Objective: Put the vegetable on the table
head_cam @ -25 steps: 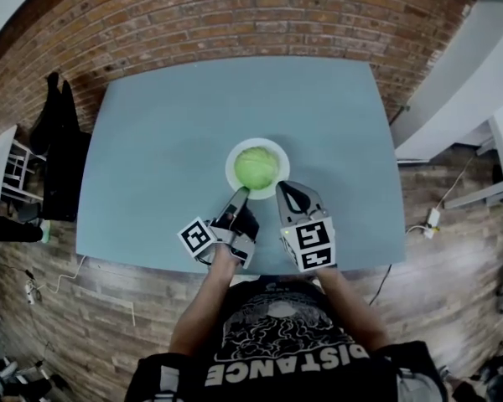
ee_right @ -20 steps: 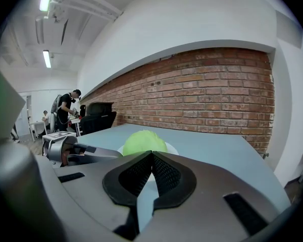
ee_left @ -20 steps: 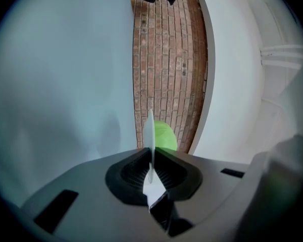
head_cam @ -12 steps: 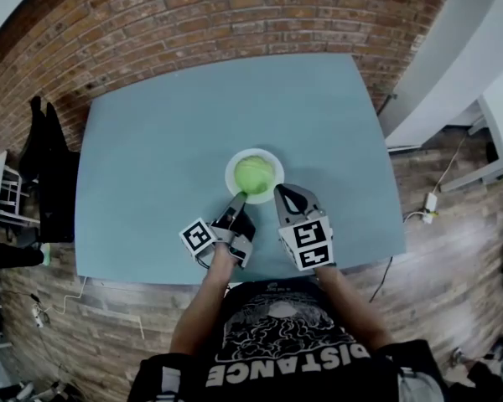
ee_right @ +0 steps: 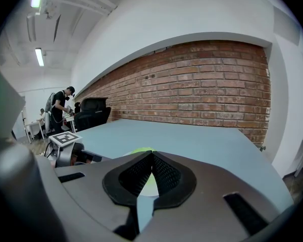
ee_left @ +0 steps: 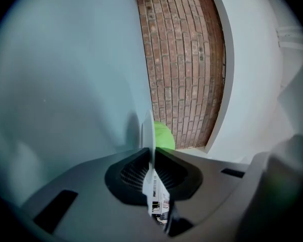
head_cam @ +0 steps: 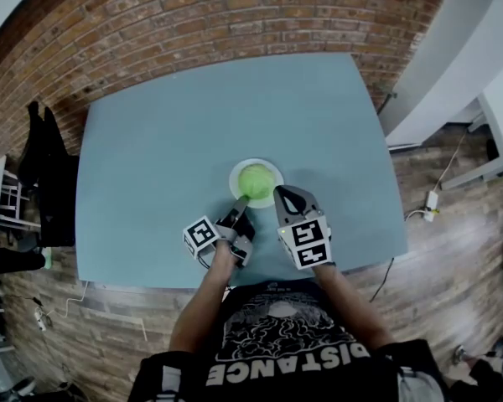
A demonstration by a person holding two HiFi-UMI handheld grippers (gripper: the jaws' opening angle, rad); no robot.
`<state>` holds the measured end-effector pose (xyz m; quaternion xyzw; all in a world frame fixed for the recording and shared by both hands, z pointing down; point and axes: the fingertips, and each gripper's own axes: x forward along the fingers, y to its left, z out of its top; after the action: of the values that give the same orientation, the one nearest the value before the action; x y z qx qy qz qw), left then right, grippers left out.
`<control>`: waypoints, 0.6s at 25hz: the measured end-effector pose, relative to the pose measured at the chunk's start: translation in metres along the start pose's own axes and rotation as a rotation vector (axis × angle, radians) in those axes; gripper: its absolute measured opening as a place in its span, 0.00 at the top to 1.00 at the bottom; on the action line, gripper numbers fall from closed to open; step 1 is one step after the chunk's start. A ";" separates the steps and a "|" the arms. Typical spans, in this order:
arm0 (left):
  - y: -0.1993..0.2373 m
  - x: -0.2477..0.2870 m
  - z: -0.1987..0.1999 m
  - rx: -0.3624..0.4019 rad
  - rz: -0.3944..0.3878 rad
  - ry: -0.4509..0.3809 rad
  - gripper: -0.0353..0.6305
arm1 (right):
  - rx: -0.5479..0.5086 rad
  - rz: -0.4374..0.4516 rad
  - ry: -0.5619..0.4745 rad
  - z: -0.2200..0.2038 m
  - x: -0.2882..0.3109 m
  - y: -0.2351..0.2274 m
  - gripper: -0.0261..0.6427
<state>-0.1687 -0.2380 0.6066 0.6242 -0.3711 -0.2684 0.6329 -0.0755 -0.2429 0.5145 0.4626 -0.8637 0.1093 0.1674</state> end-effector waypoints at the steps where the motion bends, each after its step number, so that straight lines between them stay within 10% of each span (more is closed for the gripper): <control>1: 0.002 0.000 0.001 0.001 0.005 0.000 0.90 | 0.001 -0.002 0.002 -0.001 0.001 0.000 0.95; 15: 0.015 0.004 0.007 0.026 0.072 0.001 0.90 | 0.015 0.000 0.021 -0.004 0.004 -0.002 0.95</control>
<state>-0.1741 -0.2445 0.6214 0.6188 -0.3965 -0.2406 0.6340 -0.0757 -0.2457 0.5202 0.4628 -0.8610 0.1208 0.1730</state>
